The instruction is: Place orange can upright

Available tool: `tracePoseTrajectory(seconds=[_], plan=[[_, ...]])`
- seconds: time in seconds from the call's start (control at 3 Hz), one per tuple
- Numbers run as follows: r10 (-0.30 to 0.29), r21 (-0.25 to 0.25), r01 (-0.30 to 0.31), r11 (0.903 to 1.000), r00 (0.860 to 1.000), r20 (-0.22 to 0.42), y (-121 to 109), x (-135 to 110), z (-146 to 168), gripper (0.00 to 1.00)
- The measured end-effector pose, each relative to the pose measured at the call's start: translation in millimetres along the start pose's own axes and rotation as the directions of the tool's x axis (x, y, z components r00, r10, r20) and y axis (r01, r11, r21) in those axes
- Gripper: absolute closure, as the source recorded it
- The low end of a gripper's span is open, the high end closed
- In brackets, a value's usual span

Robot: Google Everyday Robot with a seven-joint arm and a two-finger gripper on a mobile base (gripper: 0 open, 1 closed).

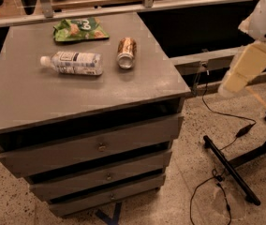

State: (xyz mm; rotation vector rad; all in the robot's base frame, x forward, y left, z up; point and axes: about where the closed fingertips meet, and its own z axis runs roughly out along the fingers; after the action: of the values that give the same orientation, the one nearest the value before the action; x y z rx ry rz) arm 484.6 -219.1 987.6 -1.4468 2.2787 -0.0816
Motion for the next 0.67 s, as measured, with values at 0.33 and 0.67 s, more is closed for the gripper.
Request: tracePoseTrajectory(seconds=[0.33, 0.67], plan=[[0.198, -0.019, -0.197, 0.9802, 0.976, 0.085, -33.0, -10.2, 7.5, 0.00], [0.393, -0.108, -0.380, 0.9188, 0.907, 0.150, -54.5, -14.8, 17.4, 0.00]])
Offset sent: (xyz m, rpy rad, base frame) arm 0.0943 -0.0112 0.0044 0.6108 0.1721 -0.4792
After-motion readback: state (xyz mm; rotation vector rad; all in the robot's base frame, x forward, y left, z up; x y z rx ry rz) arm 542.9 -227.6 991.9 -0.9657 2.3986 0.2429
